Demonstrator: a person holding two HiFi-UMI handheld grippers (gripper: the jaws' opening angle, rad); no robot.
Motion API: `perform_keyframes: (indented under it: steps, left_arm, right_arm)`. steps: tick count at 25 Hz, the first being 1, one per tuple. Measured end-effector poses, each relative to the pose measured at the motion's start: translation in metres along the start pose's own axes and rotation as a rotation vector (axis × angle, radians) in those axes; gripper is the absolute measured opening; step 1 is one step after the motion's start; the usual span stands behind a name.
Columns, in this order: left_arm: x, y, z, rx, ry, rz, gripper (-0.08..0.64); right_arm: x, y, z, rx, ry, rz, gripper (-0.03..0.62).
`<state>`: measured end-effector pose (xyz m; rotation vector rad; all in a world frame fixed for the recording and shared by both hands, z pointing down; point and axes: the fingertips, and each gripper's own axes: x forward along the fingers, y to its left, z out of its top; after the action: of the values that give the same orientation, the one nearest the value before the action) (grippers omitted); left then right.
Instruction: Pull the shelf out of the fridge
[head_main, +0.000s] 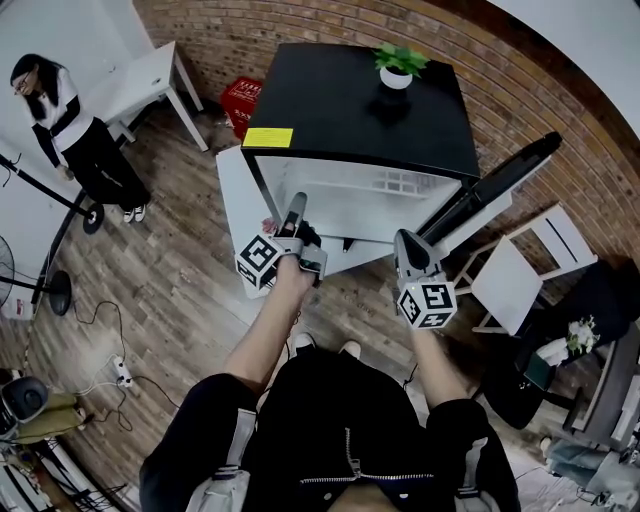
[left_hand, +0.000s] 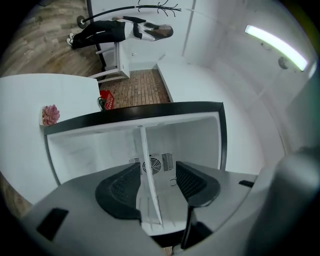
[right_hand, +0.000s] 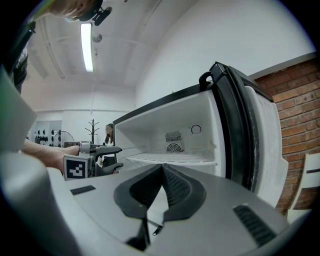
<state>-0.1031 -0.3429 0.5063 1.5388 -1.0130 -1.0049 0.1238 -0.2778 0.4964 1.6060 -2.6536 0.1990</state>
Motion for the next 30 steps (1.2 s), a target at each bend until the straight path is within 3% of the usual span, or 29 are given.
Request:
perform_keyframes:
  steps: [11,21,26,30]
  left_arm:
    - [0.05,0.029,0.001,-0.107,-0.045,0.047,0.213]
    - [0.075,0.037,0.007,-0.159,-0.078,0.049,0.129]
    - [0.077,0.038,0.009,-0.164,-0.093,0.044,0.044]
    - [0.077,0.036,0.009,-0.159,-0.09,0.039,0.043]
  right_arm:
    - [-0.011,-0.009,-0.005,-0.003,0.011,-0.034,0.005]
    - [-0.023,-0.019,-0.01,0.004,0.022,-0.07,0.005]
    - [-0.03,-0.021,-0.013,0.011,0.026,-0.085,0.005]
    - [-0.034,-0.021,-0.014,0.016,0.028,-0.09,0.005]
